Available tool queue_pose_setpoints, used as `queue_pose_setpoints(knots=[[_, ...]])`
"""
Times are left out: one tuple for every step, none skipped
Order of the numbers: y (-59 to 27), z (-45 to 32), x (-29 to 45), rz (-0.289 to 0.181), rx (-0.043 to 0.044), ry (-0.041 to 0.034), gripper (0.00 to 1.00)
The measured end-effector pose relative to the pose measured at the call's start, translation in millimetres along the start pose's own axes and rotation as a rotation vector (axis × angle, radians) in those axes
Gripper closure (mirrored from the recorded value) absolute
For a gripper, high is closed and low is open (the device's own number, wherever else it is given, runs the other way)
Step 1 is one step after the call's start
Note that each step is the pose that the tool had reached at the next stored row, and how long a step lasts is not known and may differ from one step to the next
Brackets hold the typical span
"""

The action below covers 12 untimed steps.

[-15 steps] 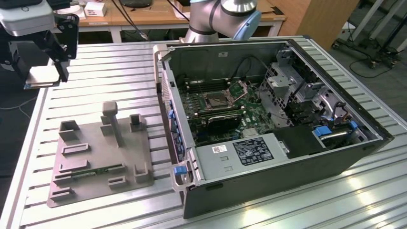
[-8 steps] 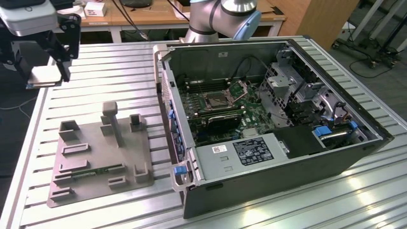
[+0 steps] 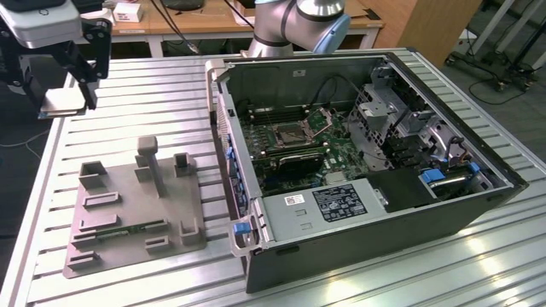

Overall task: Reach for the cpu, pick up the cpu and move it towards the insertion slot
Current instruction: 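Pick up the cpu and move it towards the insertion slot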

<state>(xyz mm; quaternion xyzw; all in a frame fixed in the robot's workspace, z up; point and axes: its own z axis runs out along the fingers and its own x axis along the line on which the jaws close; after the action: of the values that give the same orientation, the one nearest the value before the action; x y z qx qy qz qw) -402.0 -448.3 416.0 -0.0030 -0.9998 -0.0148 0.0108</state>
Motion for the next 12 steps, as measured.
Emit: queue_pose_setpoints(knots=[[0.0, -0.1, -0.4, 0.000, 0.0000, 0.0001, 0.45], [0.0, 0.0, -0.8, 0.000, 0.0000, 0.0000, 0.45], [0.0, -0.1, -1.1, 0.000, 0.0000, 0.0001, 0.45], [0.0, -0.1, -1.5, 0.000, 0.0000, 0.0001, 0.45], [0.0, -0.1, -1.9, 0.000, 0.0000, 0.0000, 0.45], [0.0, 0.0, -2.3, 0.000, 0.0000, 0.0000, 0.45], [0.0, -0.1, -2.6, 0.000, 0.0000, 0.0001, 0.45], [0.0, -0.1, -3.0, 0.000, 0.0000, 0.0001, 0.45], [0.0, -0.1, -3.4, 0.000, 0.0000, 0.0001, 0.45], [0.0, -0.1, -3.8, 0.000, -0.0001, 0.0000, 0.45], [0.0, -0.1, -4.1, 0.000, 0.0000, 0.0000, 0.45], [0.0, -0.1, -4.5, 0.000, 0.0000, 0.0001, 0.45]])
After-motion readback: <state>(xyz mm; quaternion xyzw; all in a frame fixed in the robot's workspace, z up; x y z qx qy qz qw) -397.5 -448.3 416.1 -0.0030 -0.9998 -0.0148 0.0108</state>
